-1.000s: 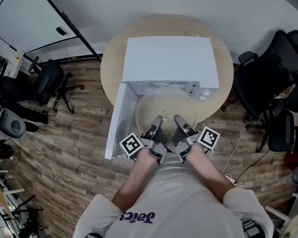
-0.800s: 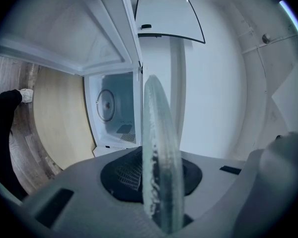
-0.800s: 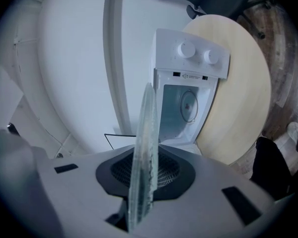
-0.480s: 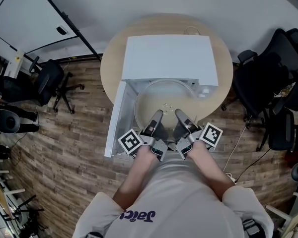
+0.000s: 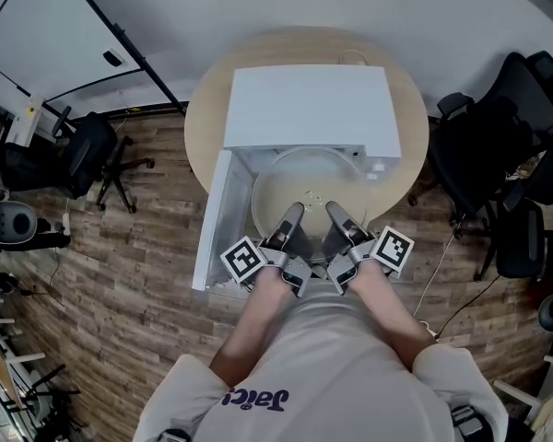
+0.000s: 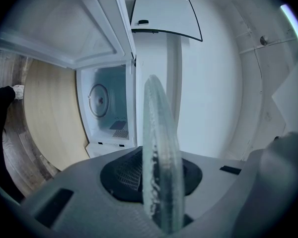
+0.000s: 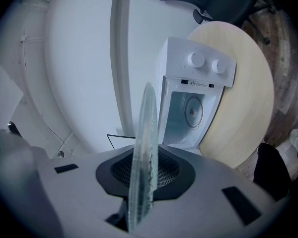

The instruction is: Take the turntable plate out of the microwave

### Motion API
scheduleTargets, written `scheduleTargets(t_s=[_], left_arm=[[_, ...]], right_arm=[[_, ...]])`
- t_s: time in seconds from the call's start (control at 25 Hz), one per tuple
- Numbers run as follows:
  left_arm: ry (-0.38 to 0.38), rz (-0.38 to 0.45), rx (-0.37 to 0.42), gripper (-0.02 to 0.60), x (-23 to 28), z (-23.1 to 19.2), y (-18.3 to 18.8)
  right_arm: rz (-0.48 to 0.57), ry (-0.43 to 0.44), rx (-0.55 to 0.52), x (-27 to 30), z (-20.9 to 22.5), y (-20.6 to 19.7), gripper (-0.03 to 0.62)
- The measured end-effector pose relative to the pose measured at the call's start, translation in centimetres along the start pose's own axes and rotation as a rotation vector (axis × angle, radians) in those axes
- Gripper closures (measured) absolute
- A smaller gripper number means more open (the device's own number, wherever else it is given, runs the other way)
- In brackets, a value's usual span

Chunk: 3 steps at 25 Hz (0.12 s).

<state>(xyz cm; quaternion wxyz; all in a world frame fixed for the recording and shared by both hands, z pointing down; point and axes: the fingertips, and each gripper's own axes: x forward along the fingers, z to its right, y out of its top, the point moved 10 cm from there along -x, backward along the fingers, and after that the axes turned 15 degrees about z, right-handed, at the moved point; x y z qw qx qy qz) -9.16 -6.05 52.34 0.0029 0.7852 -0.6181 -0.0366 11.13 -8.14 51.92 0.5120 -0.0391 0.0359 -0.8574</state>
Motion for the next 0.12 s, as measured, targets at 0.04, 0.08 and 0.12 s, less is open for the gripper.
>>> scheduleTargets(t_s=[0.04,0.08,0.12], left_arm=[[0.001,0.000,0.000,0.502,-0.02,-0.04,0.03],[0.002,-0.001,-0.001,0.502,-0.04,-0.08,0.05],[0.002,-0.001,-0.001,0.502,-0.06,-0.10,0.08]], right_arm=[[0.000,-0.002,-0.003,-0.02,-0.02,-0.01,0.545],[0.000,-0.003,-0.004,-0.03,-0.05,-0.02,0.545],[0.000,-0.005,-0.005,-0.04,-0.08,-0.04,0.545]])
